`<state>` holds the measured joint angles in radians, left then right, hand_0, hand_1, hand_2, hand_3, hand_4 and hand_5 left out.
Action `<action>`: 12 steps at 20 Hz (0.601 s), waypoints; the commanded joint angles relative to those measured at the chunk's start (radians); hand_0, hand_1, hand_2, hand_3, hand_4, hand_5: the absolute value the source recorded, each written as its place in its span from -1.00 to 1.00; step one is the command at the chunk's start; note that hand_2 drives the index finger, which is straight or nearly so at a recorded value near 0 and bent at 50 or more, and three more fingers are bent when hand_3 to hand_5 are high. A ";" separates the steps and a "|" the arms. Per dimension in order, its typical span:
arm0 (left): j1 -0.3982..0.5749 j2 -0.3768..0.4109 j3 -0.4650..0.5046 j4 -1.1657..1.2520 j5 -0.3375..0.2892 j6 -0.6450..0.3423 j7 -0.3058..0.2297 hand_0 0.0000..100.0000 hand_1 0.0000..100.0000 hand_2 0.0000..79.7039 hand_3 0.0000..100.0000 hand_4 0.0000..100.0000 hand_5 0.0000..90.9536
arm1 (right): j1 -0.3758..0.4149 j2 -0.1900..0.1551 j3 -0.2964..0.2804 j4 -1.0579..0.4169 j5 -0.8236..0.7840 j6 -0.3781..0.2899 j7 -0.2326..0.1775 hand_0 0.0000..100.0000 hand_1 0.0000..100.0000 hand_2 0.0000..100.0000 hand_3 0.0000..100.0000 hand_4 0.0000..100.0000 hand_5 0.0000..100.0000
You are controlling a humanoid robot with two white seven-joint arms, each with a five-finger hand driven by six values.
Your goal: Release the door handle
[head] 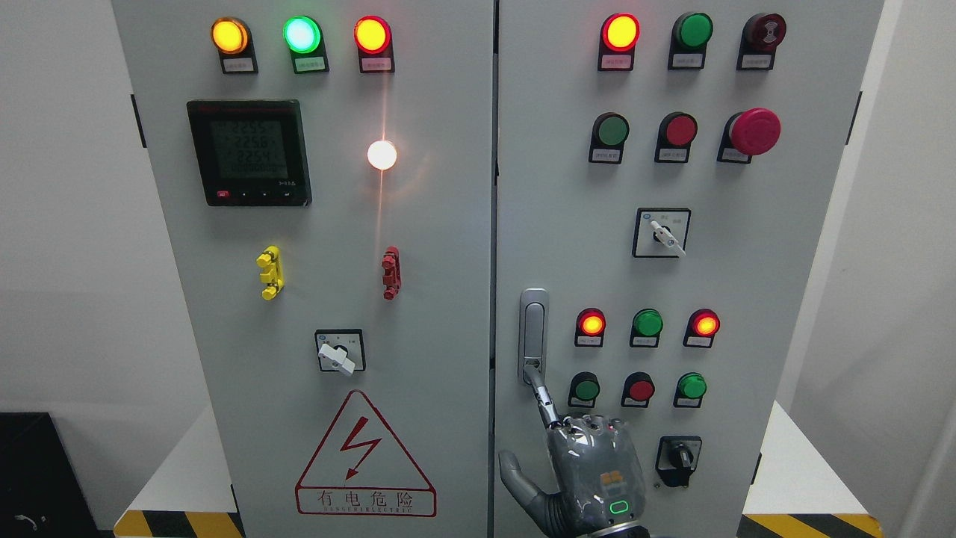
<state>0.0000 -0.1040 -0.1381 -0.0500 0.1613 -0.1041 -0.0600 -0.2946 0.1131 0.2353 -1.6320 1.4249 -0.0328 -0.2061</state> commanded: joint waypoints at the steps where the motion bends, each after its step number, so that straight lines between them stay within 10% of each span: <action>1: 0.009 0.000 0.000 -0.001 0.001 0.000 0.000 -0.76 0.11 -1.00 -1.00 -1.00 -1.00 | 0.002 0.000 -0.001 0.017 -0.001 0.001 0.001 -0.16 -0.40 -0.99 1.00 1.00 1.00; 12: 0.009 0.000 0.000 0.001 0.000 0.000 0.000 -0.76 0.11 -1.00 -1.00 -1.00 -1.00 | 0.002 0.000 -0.001 0.021 0.000 0.001 0.001 -0.16 -0.40 -0.98 1.00 1.00 1.00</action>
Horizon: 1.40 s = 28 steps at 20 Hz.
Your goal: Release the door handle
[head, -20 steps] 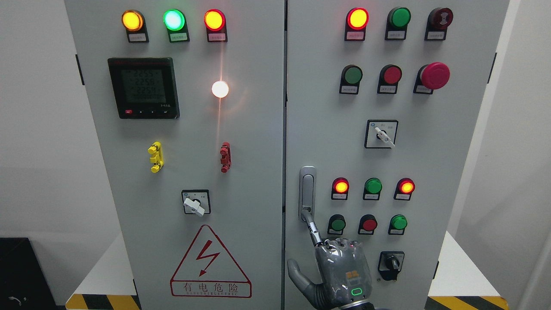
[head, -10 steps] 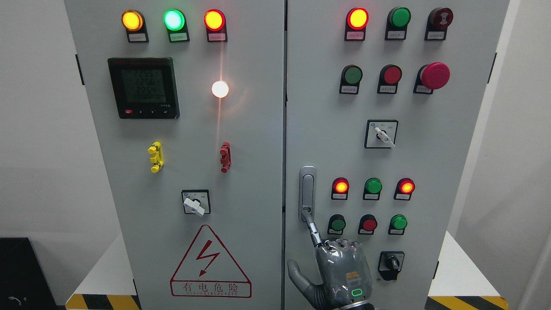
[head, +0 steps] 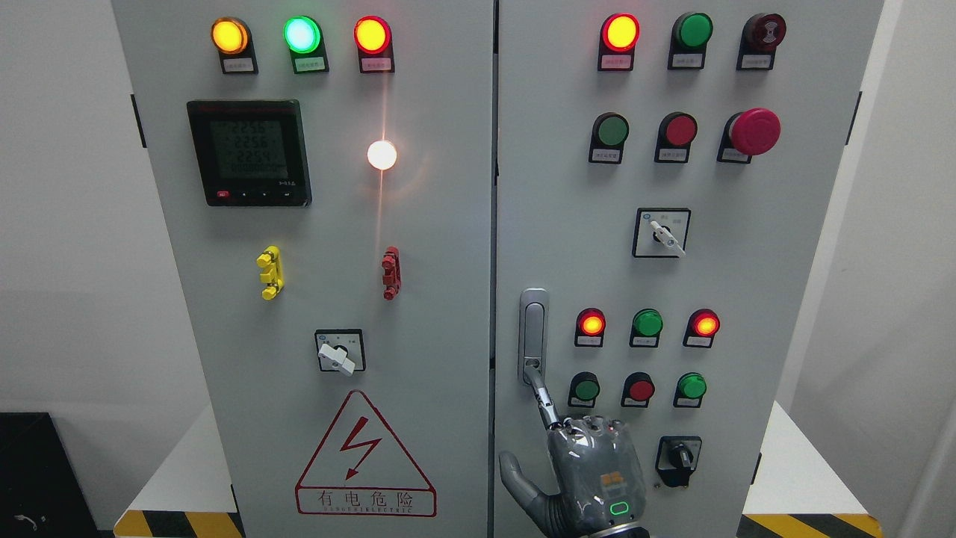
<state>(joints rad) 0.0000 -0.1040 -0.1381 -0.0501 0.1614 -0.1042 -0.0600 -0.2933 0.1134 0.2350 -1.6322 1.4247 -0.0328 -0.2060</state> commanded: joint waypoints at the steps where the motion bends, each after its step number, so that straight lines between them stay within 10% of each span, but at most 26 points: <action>1: 0.009 0.001 0.000 -0.001 0.000 0.000 0.000 -0.76 0.11 -1.00 -1.00 -1.00 -1.00 | 0.000 0.000 0.000 0.025 0.000 0.001 0.000 -0.16 -0.40 -0.98 1.00 1.00 1.00; 28: 0.009 0.001 0.000 -0.001 0.000 0.000 0.000 -0.76 0.11 -1.00 -1.00 -1.00 -1.00 | 0.003 0.000 0.000 0.038 0.000 0.002 0.002 -0.17 -0.39 -0.96 1.00 1.00 1.00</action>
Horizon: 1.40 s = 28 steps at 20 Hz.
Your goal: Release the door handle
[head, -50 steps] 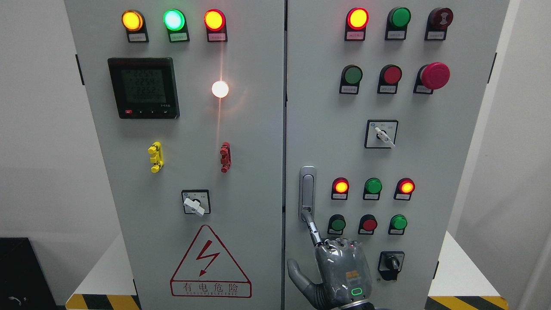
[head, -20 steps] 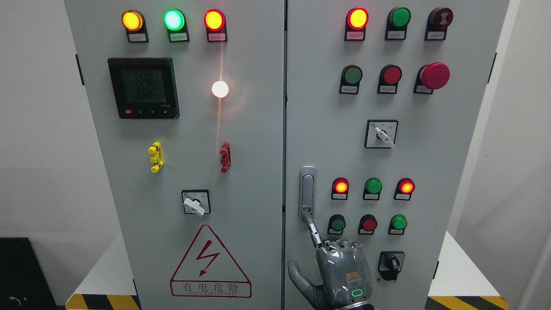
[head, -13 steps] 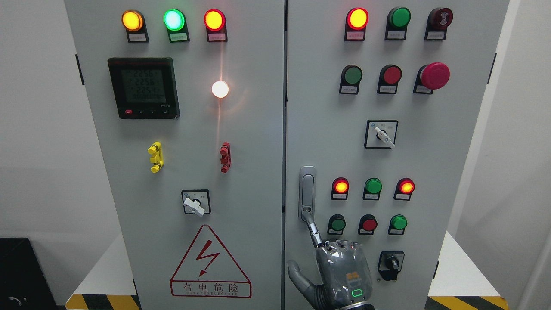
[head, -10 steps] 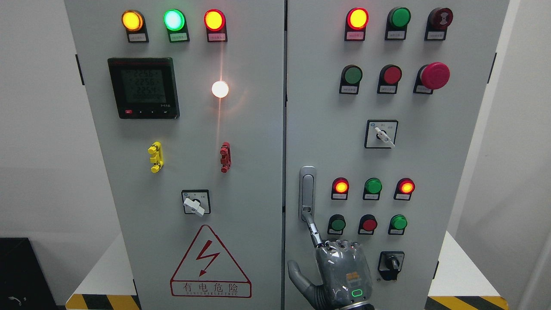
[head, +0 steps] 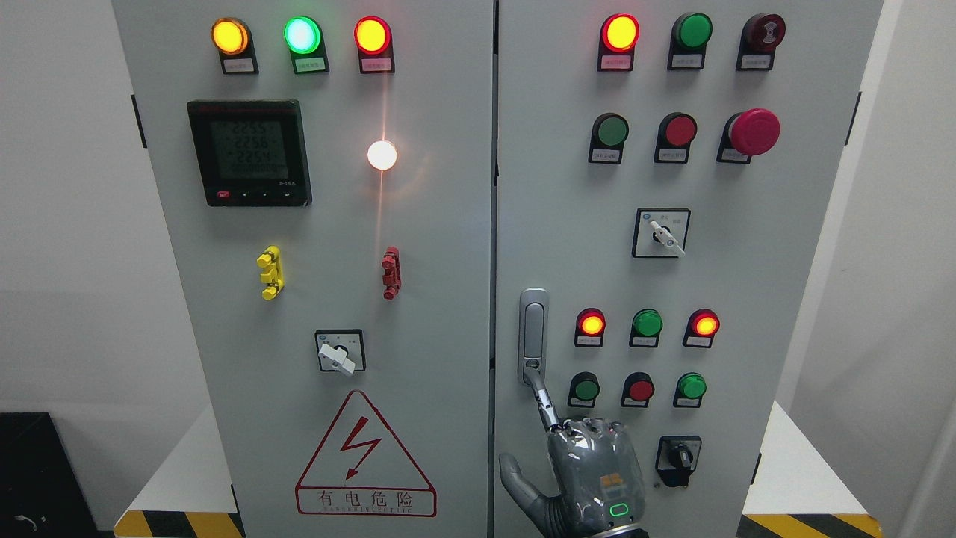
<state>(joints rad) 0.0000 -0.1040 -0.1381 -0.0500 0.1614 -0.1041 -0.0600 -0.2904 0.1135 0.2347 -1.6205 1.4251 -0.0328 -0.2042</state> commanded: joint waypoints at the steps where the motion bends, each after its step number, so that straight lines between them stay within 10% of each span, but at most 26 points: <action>1: 0.009 0.000 0.000 -0.001 0.000 0.000 0.000 -0.76 0.11 -1.00 -1.00 -1.00 -1.00 | 0.000 0.000 0.000 0.027 0.000 0.001 -0.001 -0.17 -0.39 -0.96 1.00 1.00 1.00; 28: 0.009 0.001 0.000 -0.001 0.000 0.000 0.000 -0.76 0.11 -1.00 -1.00 -1.00 -1.00 | 0.008 0.000 0.002 0.017 -0.002 -0.001 -0.004 -0.17 -0.39 -0.95 1.00 1.00 1.00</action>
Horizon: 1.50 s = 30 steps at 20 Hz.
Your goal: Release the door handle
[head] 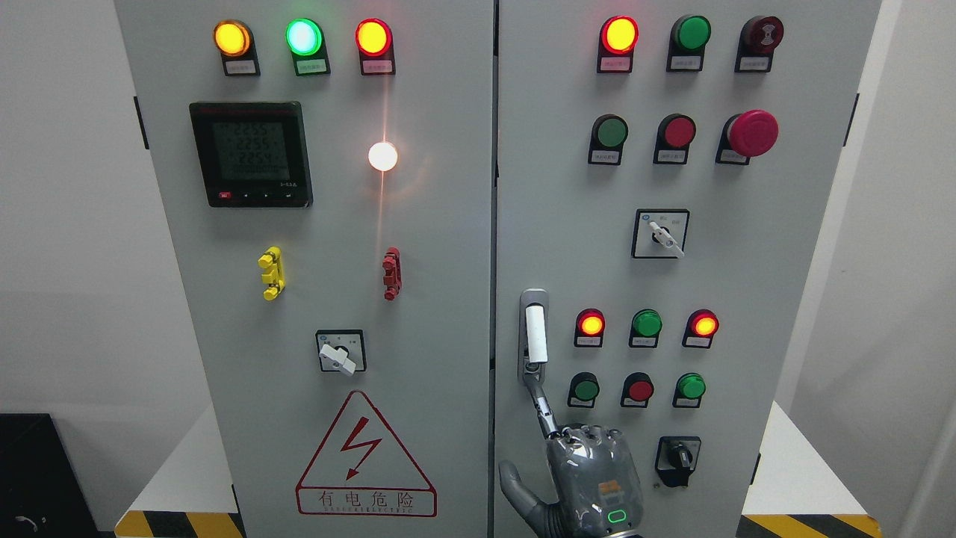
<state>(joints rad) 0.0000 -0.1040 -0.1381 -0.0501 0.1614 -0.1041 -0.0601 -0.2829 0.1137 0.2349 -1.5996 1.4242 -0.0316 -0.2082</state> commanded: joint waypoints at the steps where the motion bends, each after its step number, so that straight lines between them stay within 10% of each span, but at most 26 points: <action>1: 0.009 0.000 0.000 -0.001 0.000 0.000 0.000 -0.76 0.11 -1.00 -1.00 -1.00 -1.00 | 0.001 0.000 0.001 -0.005 -0.002 -0.002 0.000 -0.17 -0.39 -0.94 1.00 1.00 1.00; 30: 0.009 0.001 0.000 -0.001 0.000 0.000 0.000 -0.76 0.11 -1.00 -1.00 -1.00 -1.00 | -0.001 0.000 0.004 -0.057 -0.005 -0.004 -0.010 -0.18 -0.38 -0.66 1.00 0.99 1.00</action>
<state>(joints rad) 0.0000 -0.1039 -0.1381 -0.0502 0.1613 -0.1041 -0.0600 -0.2837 0.1135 0.2382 -1.6053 1.4190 -0.0345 -0.2187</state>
